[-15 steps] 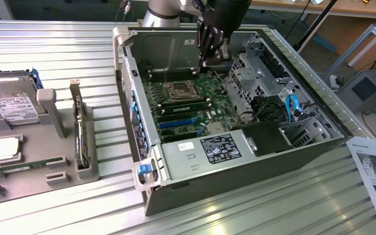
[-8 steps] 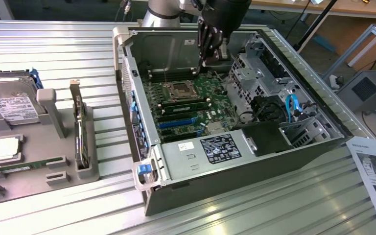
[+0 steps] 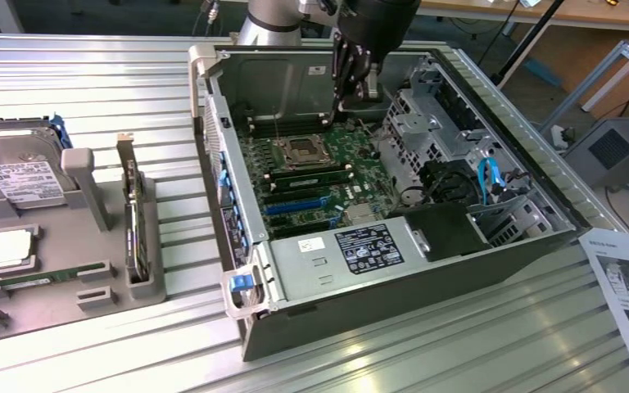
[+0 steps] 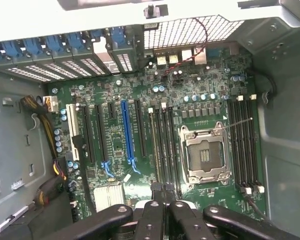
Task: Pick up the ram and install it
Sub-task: 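Press down the ram until it locks into place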
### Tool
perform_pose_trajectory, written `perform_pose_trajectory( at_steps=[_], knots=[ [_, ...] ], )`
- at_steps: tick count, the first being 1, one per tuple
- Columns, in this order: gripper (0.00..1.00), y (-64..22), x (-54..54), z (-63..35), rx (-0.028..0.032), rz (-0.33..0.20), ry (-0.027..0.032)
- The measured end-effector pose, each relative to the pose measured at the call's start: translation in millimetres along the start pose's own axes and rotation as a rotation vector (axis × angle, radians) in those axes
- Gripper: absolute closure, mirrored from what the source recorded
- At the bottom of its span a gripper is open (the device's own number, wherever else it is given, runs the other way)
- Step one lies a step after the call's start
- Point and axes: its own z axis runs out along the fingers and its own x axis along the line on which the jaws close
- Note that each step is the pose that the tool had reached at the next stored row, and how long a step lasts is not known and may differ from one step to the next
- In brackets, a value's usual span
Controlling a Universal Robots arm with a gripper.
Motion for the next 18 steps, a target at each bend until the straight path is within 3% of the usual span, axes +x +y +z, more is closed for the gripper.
perform_pose_trajectory(
  at_steps=[10,18],
  knots=[
    [0.89,0.0,0.0,0.0,0.0009,0.077,0.0012],
    [0.89,0.0,0.0,0.0,0.0023,0.184,0.003]
  ],
)
